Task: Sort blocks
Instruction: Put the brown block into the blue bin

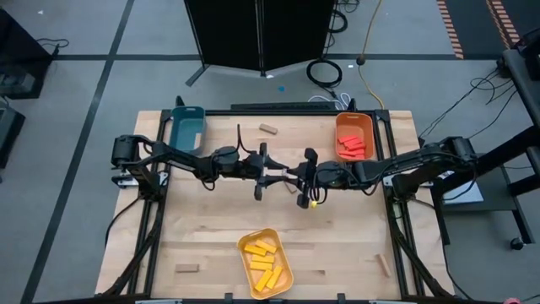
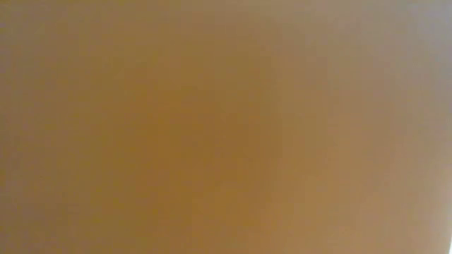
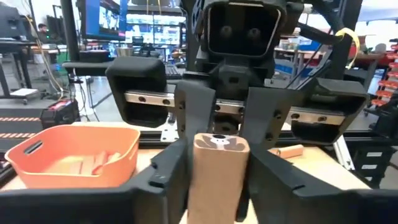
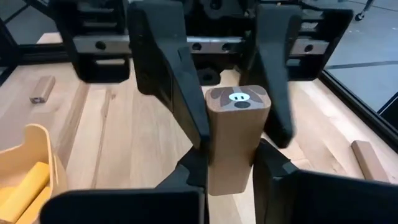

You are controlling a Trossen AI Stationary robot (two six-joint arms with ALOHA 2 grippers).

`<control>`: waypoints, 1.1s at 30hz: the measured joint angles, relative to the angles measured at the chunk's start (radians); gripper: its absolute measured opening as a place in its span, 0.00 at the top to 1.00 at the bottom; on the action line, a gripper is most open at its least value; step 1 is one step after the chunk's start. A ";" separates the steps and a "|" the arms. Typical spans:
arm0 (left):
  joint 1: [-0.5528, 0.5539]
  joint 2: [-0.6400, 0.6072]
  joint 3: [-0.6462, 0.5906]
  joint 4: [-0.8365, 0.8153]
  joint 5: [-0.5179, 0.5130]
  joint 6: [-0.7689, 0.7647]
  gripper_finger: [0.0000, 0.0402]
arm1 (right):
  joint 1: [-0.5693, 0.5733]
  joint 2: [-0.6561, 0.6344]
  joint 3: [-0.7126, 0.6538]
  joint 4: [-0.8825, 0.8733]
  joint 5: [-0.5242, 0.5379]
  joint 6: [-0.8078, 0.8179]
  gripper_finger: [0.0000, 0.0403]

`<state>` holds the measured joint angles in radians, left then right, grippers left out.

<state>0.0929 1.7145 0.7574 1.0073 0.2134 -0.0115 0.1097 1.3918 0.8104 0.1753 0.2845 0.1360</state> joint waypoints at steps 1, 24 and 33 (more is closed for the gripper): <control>0.000 0.000 0.000 0.000 -0.005 0.001 0.67 | 0.000 0.000 0.000 0.004 0.000 0.001 0.94; 0.268 -0.508 0.079 -1.139 -0.493 -0.118 0.78 | -0.013 -0.089 0.002 -0.172 0.134 -0.099 0.49; 0.623 -0.599 0.117 -1.615 -0.536 -0.298 0.78 | -0.013 -0.056 0.002 -0.192 0.132 -0.125 0.49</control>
<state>0.7156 1.1156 0.8742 -0.6073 -0.3229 -0.3094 0.0967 1.3357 0.8120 -0.0168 0.4166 0.0115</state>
